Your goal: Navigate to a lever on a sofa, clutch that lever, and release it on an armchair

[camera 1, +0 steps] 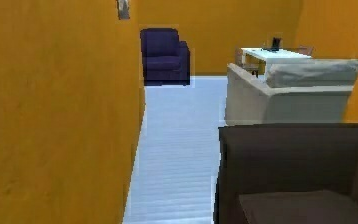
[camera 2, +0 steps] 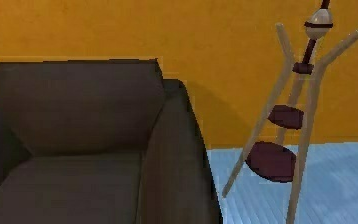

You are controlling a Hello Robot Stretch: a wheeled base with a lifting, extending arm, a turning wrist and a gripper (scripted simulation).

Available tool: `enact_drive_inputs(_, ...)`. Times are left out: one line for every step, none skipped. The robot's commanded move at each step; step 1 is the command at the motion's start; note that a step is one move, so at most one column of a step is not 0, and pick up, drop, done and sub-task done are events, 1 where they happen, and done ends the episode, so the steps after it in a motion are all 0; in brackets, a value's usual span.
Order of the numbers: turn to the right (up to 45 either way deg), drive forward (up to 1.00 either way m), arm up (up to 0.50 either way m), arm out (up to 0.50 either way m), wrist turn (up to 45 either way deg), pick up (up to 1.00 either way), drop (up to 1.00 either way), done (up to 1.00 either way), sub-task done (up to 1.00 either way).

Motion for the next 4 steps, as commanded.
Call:
enact_drive_inputs(0.0, 1.0, 0.0, 0.0, 0.0, 0.0, 0.0, 0.0, 0.0)
enact_drive_inputs(0.0, 0.6, 0.0, 0.0, 0.0, 0.0, 0.0, 0.0, 0.0)
enact_drive_inputs(0.0, 1.0, 0.0, 0.0, 0.0, 0.0, 0.0, 0.0, 0.0)
enact_drive_inputs(6.0, 0.0, 0.0, 0.0, 0.0, 0.0, 0.0, 0.0, 0.0)
